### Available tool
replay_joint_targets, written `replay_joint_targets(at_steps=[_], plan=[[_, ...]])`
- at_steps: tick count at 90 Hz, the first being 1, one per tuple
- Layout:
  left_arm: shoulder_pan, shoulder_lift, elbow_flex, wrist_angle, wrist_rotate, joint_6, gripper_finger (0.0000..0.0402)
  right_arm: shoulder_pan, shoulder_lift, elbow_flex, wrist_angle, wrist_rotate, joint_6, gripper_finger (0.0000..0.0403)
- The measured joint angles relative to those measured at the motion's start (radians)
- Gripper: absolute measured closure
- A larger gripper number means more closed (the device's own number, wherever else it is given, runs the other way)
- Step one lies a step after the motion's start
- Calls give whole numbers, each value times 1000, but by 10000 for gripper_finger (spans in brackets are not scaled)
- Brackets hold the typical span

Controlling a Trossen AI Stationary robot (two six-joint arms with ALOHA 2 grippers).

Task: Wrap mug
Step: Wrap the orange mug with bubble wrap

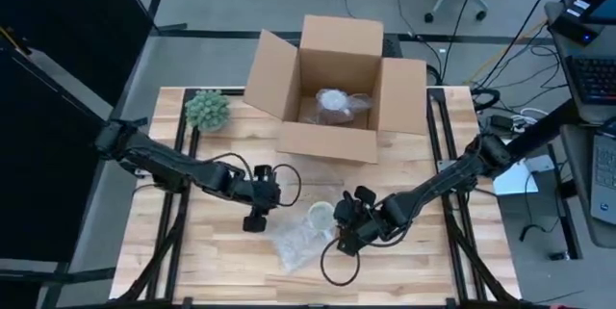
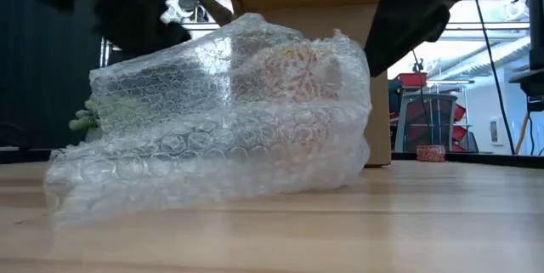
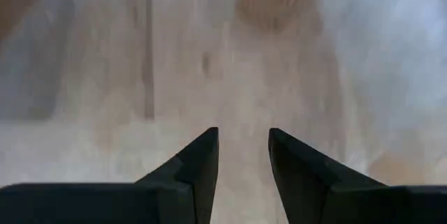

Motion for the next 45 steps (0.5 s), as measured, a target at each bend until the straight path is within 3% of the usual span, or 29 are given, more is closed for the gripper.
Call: replay_joint_targets(at_steps=[27, 45], plan=[[2, 0, -162, 118, -64, -158, 285, -5, 0, 0, 2, -25, -2, 213], [4, 0, -223, 117, -184, -256, 285, -6, 0, 0, 8, -26, 5, 213]])
